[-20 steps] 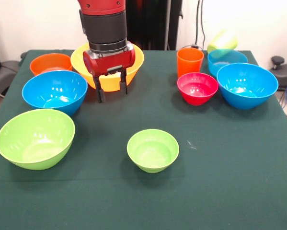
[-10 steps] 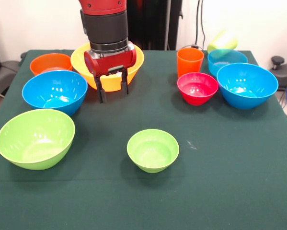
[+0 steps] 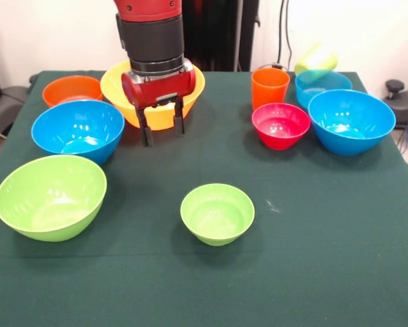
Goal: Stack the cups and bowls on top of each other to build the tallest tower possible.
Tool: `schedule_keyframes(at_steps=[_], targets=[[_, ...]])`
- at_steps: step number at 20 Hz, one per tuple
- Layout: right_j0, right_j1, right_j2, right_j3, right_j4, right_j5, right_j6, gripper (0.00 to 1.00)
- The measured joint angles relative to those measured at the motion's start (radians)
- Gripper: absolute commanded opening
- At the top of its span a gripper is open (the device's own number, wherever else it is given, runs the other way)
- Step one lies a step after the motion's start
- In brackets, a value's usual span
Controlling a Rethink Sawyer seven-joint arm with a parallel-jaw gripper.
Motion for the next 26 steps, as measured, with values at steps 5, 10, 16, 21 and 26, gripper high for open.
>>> schedule_keyframes(at_steps=[5, 10, 16, 21, 26], targets=[[0.007, 0.000, 0.000, 0.000, 0.000, 0.000, 0.000, 1.00], [0.036, -0.001, 0.000, 0.000, 0.000, 0.000, 0.000, 1.00], [0.066, -0.002, 0.000, 0.000, 0.000, 0.000, 0.000, 1.00], [0.066, -0.002, 0.000, 0.001, 0.000, 0.000, 0.000, 1.00], [0.070, -0.002, 0.000, 0.001, 0.003, 0.000, 0.000, 1.00]])
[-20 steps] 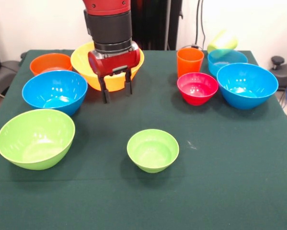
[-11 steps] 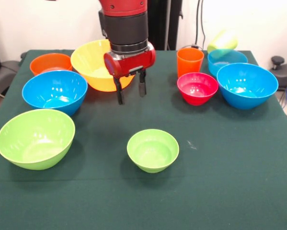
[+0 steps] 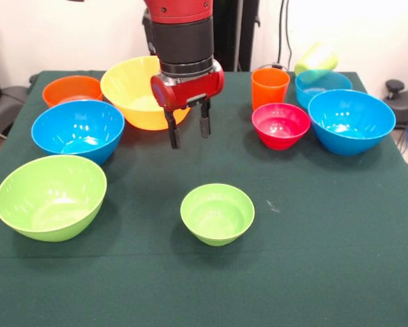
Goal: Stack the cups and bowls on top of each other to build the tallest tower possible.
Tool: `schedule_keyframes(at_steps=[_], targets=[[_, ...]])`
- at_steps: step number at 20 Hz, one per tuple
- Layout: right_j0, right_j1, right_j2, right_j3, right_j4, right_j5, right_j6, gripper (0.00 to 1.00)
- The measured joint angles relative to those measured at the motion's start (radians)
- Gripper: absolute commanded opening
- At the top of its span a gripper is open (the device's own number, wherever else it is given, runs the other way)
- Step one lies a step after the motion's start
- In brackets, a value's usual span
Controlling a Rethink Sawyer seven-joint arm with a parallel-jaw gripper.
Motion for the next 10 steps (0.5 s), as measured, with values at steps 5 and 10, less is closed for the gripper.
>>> schedule_keyframes(at_steps=[5, 10], targets=[[0.015, -0.007, 0.000, 0.001, 0.012, 0.000, 0.000, 1.00], [0.057, -0.019, -0.012, 0.002, 0.018, 0.000, 0.000, 1.00]])
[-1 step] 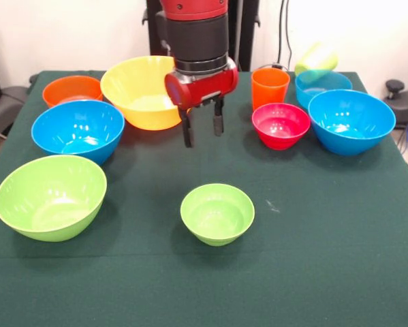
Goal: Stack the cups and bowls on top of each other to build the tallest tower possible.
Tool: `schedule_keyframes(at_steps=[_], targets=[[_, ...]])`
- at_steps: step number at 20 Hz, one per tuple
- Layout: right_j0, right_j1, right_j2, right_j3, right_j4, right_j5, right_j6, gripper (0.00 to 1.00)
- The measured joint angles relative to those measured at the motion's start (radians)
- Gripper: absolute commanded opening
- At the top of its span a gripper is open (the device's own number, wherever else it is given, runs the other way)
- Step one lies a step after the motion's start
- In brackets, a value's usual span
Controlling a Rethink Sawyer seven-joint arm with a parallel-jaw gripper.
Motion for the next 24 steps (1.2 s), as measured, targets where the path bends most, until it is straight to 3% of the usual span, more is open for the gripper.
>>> schedule_keyframes(at_steps=[7, 14, 24], targets=[[0.052, -0.004, -0.017, 0.000, 0.021, 0.000, 0.000, 1.00], [0.124, -0.004, -0.040, 0.000, 0.115, 0.000, 0.015, 1.00], [0.228, -0.004, -0.065, 0.000, 0.198, 0.000, 0.066, 1.00]])
